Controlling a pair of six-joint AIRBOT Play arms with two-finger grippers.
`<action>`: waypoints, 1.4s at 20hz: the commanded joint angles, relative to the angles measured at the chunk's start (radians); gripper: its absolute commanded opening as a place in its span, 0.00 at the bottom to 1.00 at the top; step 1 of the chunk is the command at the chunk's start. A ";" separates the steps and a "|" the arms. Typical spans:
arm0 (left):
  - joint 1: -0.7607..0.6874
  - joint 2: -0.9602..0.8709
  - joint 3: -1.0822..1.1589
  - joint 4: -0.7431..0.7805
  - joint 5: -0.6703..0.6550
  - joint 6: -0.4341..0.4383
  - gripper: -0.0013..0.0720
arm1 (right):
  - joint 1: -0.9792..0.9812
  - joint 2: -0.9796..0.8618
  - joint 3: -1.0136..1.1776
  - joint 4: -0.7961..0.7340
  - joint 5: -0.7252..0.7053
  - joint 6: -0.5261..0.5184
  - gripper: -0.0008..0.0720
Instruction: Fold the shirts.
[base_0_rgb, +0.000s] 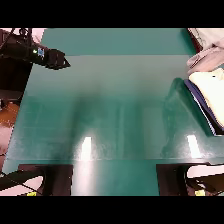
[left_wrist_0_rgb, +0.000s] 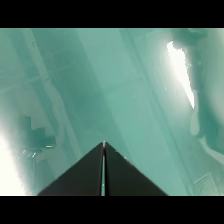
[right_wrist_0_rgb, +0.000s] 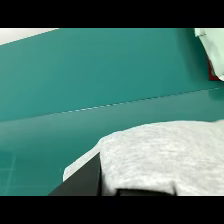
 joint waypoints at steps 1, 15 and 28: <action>-0.001 -0.001 0.000 0.000 0.000 0.000 0.05 | -0.040 0.060 -0.050 0.001 0.039 0.001 0.03; -0.001 -0.001 0.000 0.001 -0.007 0.037 0.05 | -0.298 0.307 -0.399 -0.329 0.374 0.138 0.04; -0.001 0.000 0.000 -0.006 -0.031 0.032 0.05 | -0.263 0.567 -0.737 0.105 0.278 0.230 0.63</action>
